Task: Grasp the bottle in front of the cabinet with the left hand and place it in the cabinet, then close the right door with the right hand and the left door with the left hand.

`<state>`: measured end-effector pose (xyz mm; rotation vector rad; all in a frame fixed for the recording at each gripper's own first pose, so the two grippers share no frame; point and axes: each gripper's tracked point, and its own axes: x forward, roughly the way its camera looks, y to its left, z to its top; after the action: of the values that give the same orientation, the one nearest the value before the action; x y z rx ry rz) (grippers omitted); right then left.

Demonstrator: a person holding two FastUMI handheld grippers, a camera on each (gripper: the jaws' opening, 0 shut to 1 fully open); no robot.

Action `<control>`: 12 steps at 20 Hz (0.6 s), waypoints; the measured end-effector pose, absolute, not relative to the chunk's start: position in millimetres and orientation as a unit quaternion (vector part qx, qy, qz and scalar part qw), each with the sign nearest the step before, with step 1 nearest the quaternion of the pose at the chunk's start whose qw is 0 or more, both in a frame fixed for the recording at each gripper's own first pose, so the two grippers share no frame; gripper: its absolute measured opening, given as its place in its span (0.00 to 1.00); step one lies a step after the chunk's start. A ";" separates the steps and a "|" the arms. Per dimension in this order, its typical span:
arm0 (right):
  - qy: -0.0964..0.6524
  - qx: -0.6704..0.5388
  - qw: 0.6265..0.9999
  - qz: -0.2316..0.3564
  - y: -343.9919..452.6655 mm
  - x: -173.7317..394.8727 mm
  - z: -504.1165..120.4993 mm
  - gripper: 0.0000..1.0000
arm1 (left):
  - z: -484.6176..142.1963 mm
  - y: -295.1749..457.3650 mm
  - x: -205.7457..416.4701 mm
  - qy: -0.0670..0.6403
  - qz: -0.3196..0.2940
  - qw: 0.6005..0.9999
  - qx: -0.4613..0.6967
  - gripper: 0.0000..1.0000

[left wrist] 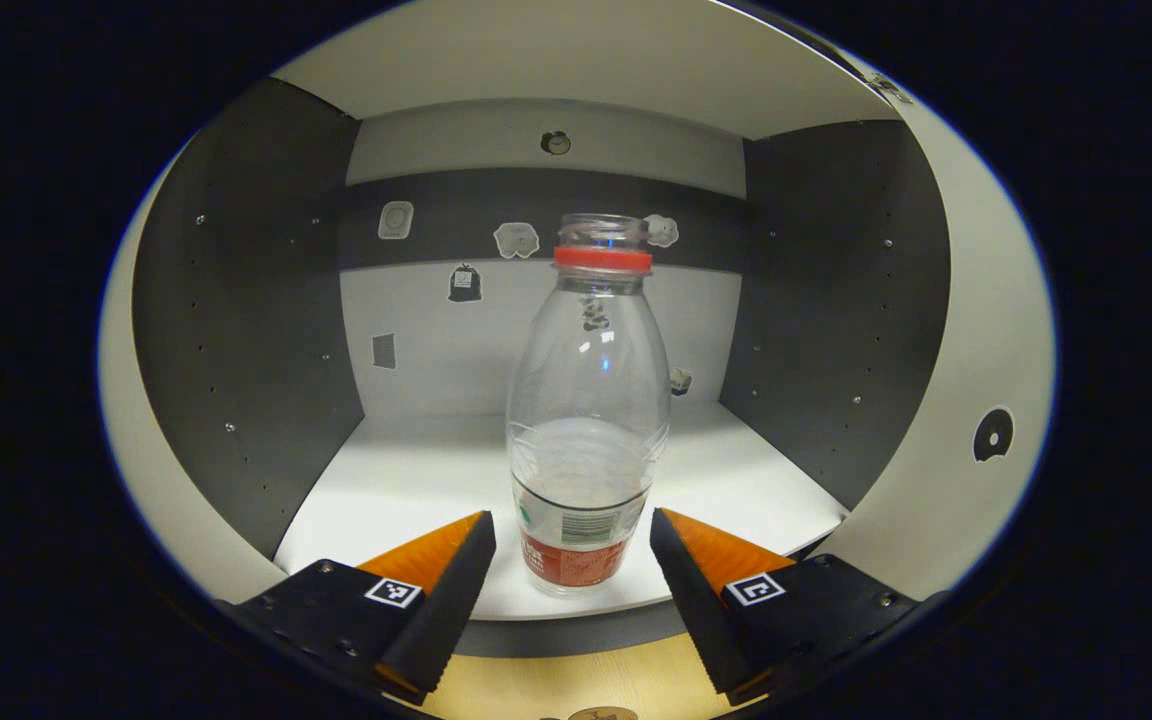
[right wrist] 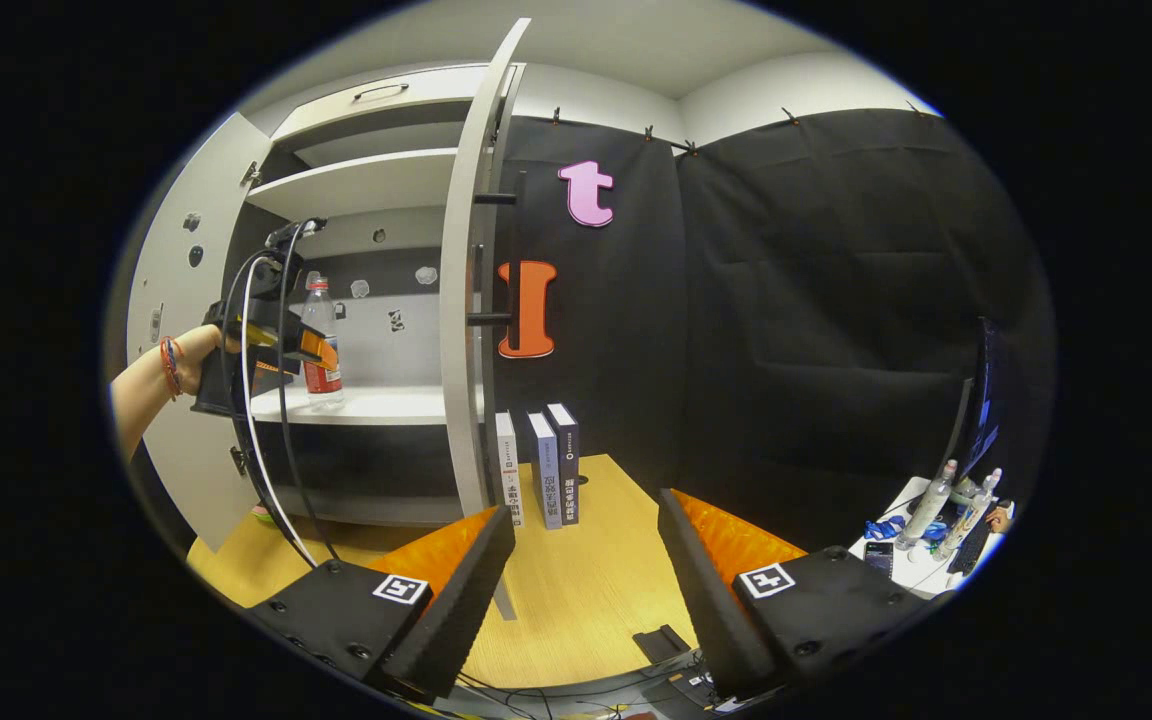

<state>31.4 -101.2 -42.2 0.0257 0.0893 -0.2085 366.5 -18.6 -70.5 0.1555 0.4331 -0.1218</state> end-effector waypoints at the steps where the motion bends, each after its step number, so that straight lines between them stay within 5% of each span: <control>1: 0.044 0.012 0.994 -0.104 -101.0 29.6 -41.9 0.97 | -67.2 -20.6 362.0 0.210 -0.064 0.973 0.077 0.95; 12: 0.027 0.007 0.997 -0.076 -92.5 26.0 -25.7 0.97 | -11.6 -29.7 264.9 0.140 -0.095 0.984 0.055 0.95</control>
<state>26.0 -92.5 -25.7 0.0144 0.0543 -0.1531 264.9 -29.7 -11.6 0.1111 0.2818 -0.1904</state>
